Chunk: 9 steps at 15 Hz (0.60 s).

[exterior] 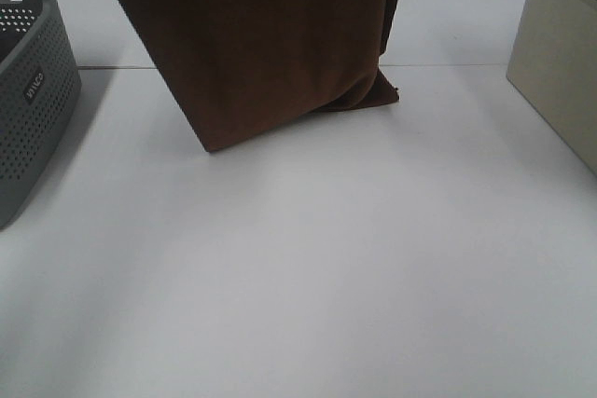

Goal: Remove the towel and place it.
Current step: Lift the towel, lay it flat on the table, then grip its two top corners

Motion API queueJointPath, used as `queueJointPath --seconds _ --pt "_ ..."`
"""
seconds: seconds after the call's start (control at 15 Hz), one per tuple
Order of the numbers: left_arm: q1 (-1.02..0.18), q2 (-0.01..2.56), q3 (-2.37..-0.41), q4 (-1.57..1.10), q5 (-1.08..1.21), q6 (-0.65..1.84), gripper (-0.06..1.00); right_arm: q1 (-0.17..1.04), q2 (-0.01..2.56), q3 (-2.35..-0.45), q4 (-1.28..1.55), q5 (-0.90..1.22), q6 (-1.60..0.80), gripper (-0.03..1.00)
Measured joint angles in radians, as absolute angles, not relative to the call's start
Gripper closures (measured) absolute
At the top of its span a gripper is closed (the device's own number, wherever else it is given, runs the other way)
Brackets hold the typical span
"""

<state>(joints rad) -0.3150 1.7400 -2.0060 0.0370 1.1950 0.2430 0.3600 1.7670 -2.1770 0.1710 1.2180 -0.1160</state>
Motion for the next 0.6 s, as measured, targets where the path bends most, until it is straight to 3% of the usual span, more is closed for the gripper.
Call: queueJointPath --seconds 0.2,0.6 --pt "-0.318 1.573 -1.735 -0.019 1.176 0.252 0.94 0.370 1.566 -1.872 0.218 1.217 -0.101 0.96" --pt "-0.319 1.408 -1.443 -0.150 1.162 0.323 0.94 0.370 1.356 -1.565 0.235 1.214 -0.100 0.96"
